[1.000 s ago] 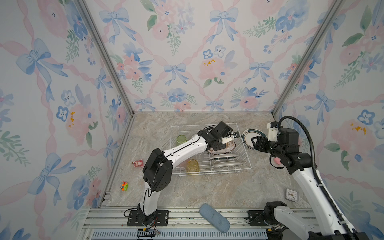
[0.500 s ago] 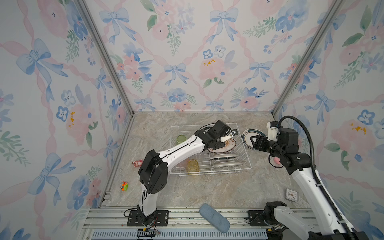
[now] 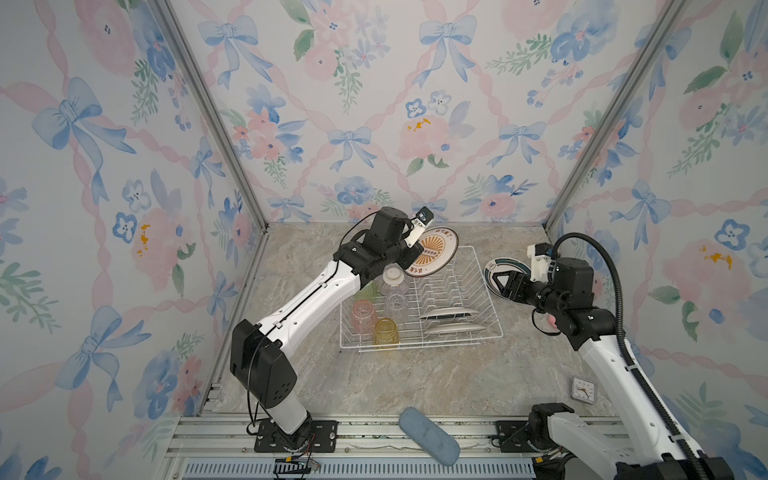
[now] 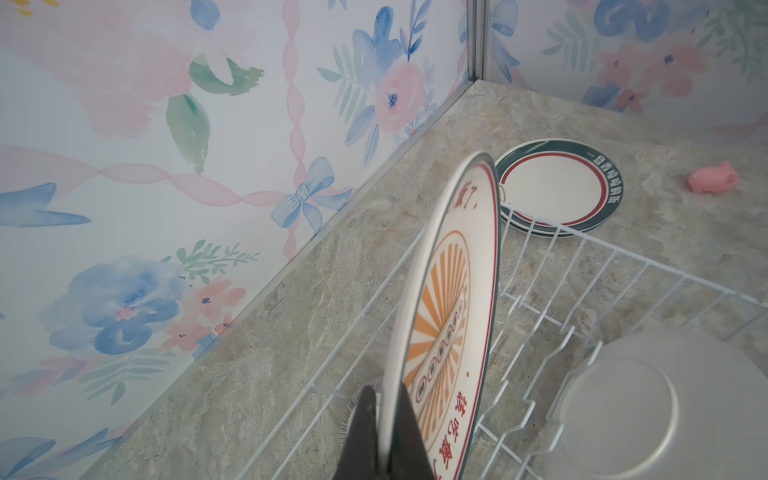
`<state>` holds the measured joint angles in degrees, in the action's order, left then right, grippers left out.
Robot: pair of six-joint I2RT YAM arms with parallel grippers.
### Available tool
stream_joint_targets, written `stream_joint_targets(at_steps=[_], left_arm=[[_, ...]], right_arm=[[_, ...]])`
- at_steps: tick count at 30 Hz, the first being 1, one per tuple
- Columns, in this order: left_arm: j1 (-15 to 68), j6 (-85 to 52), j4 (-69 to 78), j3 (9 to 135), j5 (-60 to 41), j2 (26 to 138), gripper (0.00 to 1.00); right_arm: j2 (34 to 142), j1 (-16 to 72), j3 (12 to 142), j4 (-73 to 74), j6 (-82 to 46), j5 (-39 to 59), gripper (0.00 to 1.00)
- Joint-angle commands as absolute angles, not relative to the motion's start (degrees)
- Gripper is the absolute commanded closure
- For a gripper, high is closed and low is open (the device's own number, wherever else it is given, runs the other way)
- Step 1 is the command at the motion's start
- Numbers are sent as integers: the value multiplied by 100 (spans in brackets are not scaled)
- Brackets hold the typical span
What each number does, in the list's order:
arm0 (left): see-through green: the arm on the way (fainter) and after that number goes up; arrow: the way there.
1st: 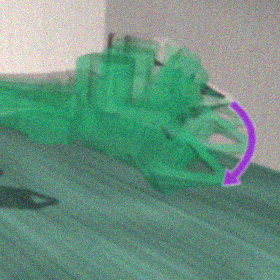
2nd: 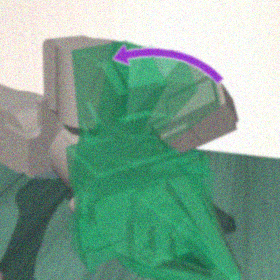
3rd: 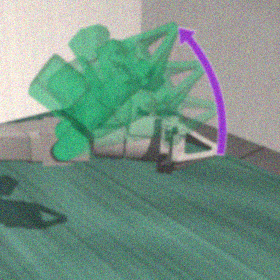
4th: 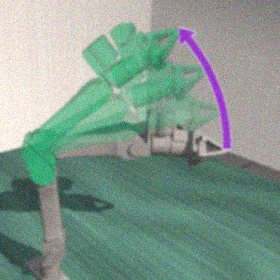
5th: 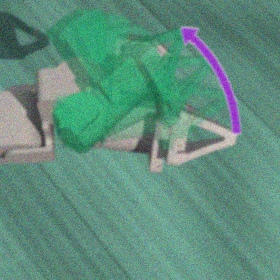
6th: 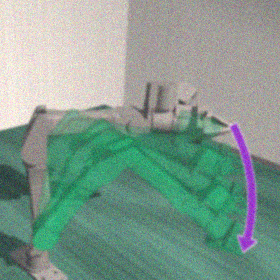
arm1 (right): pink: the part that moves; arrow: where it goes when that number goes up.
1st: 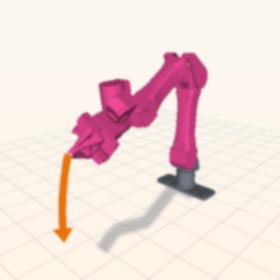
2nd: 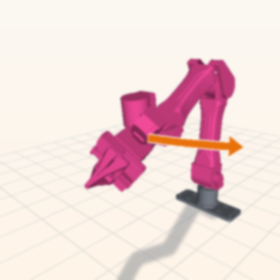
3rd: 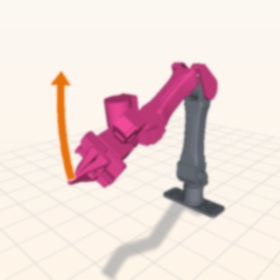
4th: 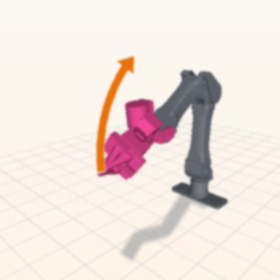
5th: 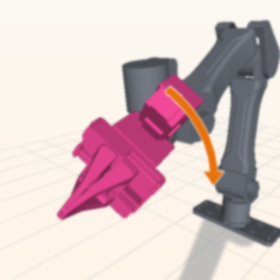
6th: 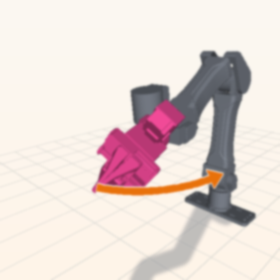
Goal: Unload the mixed dishes from the dish rack
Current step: 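Lift the orange-printed plate up while the right gripper reaches toward its edge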
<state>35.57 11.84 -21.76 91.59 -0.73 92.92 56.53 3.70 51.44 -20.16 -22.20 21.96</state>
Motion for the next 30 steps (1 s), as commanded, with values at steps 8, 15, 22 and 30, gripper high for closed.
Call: stream_joint_targets(at_steps=[8,15,22,30], left_arm=[[2660,-762,-519,8087,-3263,8773,100],[2406,-1735,634,7539,-4352,8926,100],[2440,-2153,1219,7243,-4637,9136,100],[2437,-2128,1239,7172,-4587,9243,100]], right_arm=[[6171,226,4489,201,-3150,4434,43],[6410,402,4418,751,-3315,4510,45],[6720,653,4456,1208,-3490,4509,45],[6843,879,4610,1018,-3403,4390,46]])
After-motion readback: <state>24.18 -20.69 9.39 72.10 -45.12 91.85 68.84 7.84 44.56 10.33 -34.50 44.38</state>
